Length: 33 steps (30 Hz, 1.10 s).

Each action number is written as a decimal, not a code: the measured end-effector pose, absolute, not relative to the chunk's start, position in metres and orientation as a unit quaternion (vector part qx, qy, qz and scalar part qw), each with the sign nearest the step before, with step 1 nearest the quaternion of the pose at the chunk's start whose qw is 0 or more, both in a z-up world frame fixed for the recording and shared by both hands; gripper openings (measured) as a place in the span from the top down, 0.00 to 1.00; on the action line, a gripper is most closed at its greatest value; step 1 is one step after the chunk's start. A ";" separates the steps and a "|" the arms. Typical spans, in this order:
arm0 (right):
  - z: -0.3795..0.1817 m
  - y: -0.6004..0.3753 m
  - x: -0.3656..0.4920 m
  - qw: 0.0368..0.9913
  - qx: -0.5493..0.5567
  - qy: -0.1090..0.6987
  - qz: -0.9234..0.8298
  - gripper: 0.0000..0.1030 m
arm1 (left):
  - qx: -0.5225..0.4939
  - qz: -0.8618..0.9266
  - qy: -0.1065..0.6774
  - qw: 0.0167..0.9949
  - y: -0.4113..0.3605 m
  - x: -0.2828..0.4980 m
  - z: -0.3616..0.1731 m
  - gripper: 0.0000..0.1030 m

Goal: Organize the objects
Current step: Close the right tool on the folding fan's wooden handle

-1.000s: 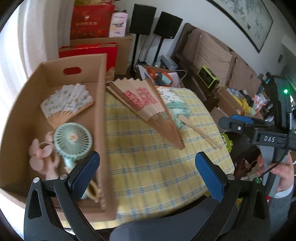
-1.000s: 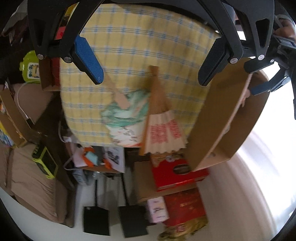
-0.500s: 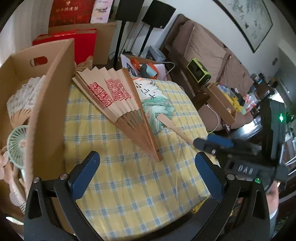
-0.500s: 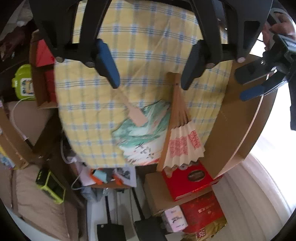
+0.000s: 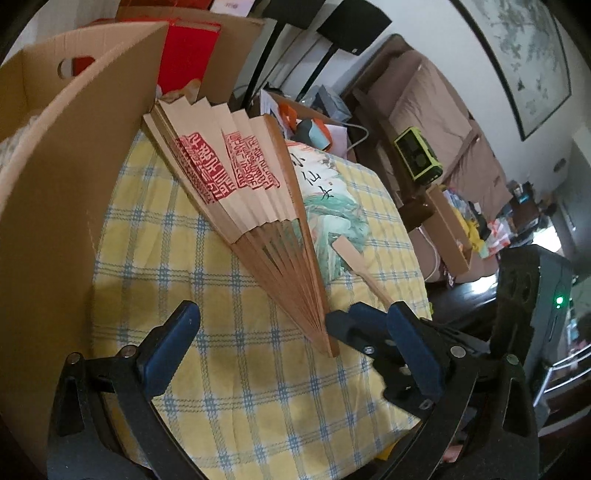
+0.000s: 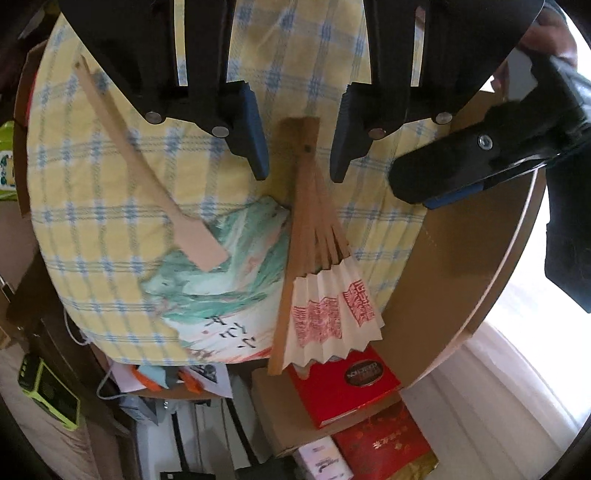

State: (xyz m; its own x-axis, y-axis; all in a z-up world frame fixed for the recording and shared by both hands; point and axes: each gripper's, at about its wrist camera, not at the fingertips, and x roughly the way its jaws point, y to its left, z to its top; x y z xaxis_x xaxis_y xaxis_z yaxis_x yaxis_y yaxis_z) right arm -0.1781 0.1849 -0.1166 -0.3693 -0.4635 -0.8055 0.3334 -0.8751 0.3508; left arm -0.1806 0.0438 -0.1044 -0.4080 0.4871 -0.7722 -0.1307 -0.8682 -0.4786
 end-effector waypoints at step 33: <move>-0.105 0.169 -0.165 0.319 0.515 -0.115 -0.787 0.85 | -0.548 0.717 -0.342 0.262 0.033 -0.196 -0.152 0.28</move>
State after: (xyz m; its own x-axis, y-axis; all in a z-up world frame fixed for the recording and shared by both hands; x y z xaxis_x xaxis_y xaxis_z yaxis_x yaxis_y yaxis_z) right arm -0.1647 0.1691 -0.1050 -0.2659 -0.6209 -0.7374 0.3844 -0.7698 0.5096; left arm -0.1963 0.0328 -0.1518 -0.2629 0.7503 -0.6066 0.0000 -0.6287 -0.7776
